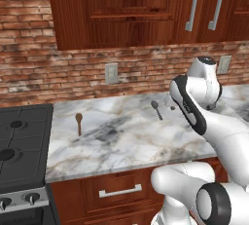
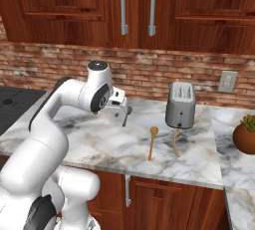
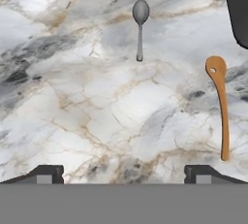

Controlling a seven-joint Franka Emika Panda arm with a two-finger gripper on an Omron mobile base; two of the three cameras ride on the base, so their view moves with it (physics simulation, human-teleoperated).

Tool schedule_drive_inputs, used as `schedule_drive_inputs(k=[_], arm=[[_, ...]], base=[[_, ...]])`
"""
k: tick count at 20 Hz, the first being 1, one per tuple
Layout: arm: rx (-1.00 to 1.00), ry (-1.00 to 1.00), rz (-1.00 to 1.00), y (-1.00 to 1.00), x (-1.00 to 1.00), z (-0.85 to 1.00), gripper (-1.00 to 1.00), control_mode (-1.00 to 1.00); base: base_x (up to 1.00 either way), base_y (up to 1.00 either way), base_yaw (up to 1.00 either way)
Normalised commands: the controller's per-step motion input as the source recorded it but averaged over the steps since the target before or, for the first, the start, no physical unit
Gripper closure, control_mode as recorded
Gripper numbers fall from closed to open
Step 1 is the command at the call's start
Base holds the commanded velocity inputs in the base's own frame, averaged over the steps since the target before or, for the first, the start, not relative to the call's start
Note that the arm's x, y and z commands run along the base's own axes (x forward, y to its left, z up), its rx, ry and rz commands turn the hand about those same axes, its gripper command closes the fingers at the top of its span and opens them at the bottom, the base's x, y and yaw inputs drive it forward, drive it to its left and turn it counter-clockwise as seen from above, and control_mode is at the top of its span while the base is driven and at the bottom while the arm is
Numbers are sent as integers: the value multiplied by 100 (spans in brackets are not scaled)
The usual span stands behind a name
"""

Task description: Organize the utensils by type. Pick up the wooden spoons from the counter and place them in the open cabinet. Then pick up the metallic utensils from the counter and place them in the open drawer.

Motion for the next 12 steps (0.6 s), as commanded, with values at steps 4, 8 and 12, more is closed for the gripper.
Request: schedule_drive_inputs(k=[4,8,12], arm=[[0,0,0,-57,16,-24,-100,-100],[0,0,0,-57,26,-24,-100,-100],[0,0,0,-48,32,-31,-100,-100]], base=[[0,0,0],[0,0,0],[0,0,0]])
